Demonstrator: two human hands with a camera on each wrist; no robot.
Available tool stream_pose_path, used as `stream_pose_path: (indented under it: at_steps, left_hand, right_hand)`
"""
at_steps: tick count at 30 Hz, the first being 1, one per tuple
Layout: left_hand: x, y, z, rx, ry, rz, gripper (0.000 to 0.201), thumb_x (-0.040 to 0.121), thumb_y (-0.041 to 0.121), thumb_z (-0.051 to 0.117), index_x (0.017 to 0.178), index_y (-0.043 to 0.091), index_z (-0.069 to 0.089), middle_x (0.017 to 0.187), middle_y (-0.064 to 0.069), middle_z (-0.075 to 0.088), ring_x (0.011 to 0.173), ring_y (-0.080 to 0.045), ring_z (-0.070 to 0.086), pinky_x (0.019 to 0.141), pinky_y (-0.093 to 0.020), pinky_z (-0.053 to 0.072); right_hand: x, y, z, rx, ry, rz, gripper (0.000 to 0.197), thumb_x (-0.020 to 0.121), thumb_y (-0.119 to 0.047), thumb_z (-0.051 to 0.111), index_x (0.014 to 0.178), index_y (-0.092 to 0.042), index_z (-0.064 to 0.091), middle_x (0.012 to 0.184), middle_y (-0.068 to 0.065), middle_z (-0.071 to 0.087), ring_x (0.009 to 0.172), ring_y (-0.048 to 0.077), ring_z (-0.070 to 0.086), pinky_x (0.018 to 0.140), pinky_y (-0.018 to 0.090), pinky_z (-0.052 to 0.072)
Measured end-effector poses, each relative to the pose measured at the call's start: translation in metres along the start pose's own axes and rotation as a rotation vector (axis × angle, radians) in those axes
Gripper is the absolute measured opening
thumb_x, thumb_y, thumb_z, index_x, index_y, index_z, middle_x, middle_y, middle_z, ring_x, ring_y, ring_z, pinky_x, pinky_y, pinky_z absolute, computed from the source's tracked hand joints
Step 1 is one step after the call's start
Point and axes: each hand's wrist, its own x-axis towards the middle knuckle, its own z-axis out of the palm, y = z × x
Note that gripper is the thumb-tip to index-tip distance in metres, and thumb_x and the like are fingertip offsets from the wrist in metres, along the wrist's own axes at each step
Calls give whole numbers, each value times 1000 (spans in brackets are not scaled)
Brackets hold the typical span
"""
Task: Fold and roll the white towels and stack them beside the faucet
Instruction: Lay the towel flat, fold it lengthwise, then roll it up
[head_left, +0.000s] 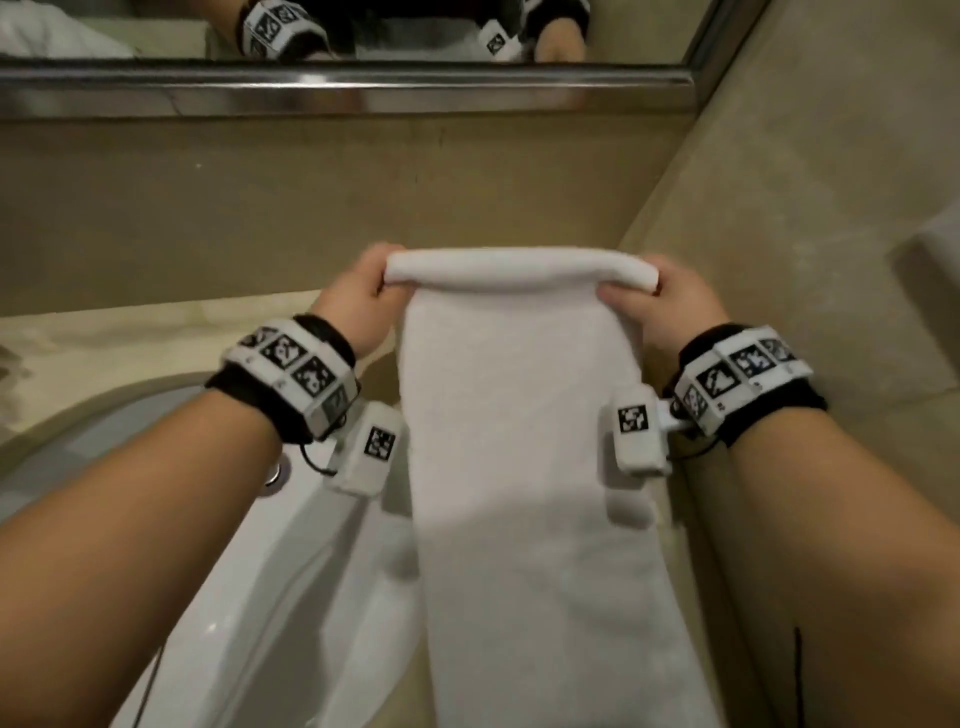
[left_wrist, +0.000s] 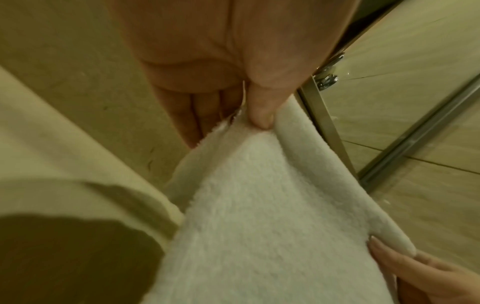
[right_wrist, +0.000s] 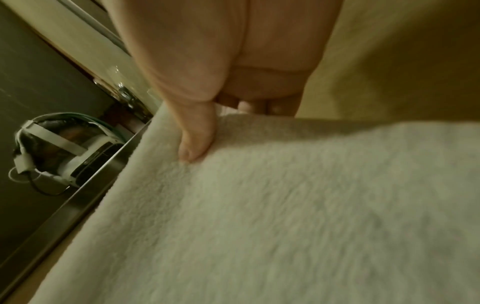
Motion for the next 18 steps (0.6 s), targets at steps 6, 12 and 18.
stream_pose_path:
  at_steps: [6, 12, 18]
  left_hand:
    - [46, -8, -5, -80, 55, -55, 33, 91, 30, 50, 123, 22, 50, 105, -1, 61, 86, -15, 57, 73, -25, 42]
    - [52, -44, 29, 8, -119, -160, 46, 86, 38, 57, 126, 18, 48, 124, -6, 60, 110, -25, 56, 85, -28, 40]
    - [58, -48, 31, -105, -169, -120, 33, 87, 28, 58, 118, 16, 55, 120, -5, 63, 109, -24, 59, 96, -37, 45]
  right_hand:
    - [50, -15, 21, 28, 153, -66, 18, 83, -30, 61, 99, -23, 57, 78, -14, 58, 71, 0, 55, 60, 20, 41]
    - [64, 41, 48, 23, -6, 247, 63, 78, -24, 70, 133, -20, 40, 126, 6, 58, 113, 26, 55, 99, 44, 44]
    - [69, 38, 42, 74, 87, 135, 40, 85, -23, 61, 124, -23, 51, 112, -4, 63, 100, 14, 59, 84, 30, 45]
